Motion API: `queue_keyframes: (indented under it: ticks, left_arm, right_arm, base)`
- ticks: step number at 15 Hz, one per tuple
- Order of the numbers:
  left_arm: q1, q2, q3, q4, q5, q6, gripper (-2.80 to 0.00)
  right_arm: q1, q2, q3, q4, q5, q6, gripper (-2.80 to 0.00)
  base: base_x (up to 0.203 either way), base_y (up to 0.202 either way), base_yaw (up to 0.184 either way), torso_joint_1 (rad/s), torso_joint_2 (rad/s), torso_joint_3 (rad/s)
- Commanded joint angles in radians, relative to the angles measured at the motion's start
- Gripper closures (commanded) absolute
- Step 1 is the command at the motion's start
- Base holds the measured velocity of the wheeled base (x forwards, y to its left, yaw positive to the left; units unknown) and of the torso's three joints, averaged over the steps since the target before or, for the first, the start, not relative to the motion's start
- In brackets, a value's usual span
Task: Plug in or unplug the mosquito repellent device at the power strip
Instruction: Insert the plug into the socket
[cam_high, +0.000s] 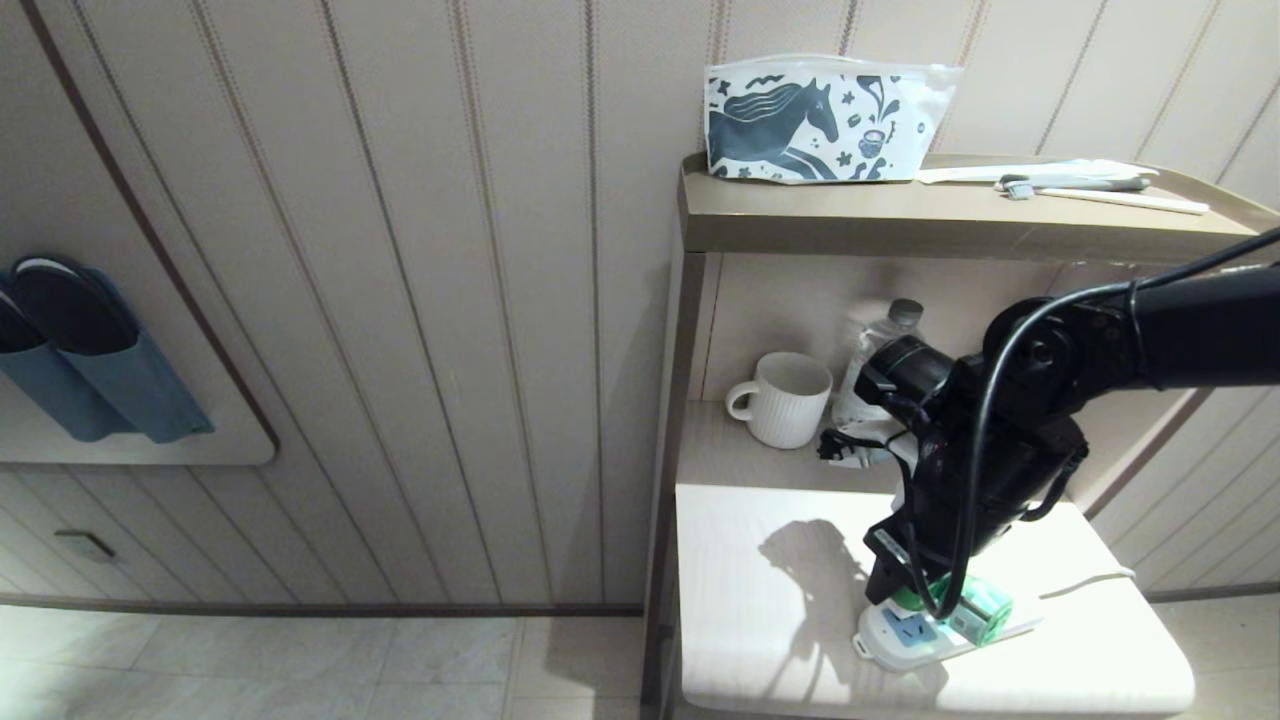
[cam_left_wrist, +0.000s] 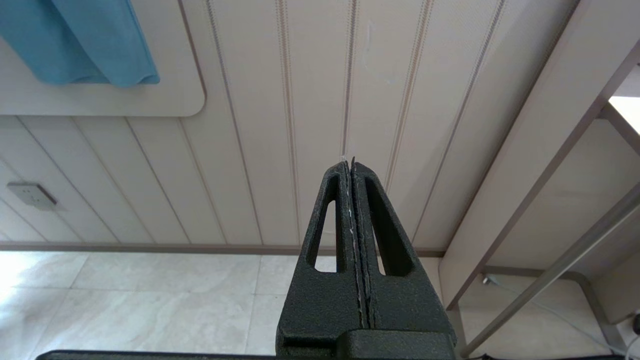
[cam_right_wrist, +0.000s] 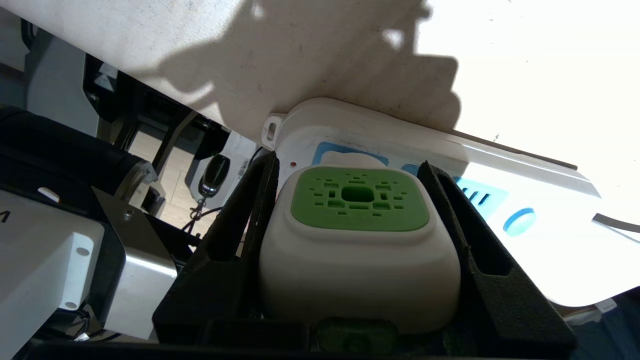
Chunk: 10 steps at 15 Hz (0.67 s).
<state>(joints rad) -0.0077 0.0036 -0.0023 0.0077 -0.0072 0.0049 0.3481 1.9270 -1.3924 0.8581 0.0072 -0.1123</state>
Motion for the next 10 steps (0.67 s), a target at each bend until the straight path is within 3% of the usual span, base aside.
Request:
queue_keyframes:
  ticks: [1, 10]
  left_arm:
    - [0.0, -0.001, -0.001, 0.0, 0.0, 0.0, 0.0]
    - [0.0, -0.001, -0.001, 0.0, 0.0, 0.0, 0.0]
  right_arm:
    - [0.0, -0.008, -0.01, 0.002, -0.003, -0.001, 0.0]
    - [0.005, 0.009, -0.062, 0.002, -0.004, 0.017, 0.0]
  base:
    - [0.0, 0.0, 0.0, 0.0, 0.0, 0.0]
    - [0.0, 0.0, 0.0, 0.0, 0.0, 0.0]
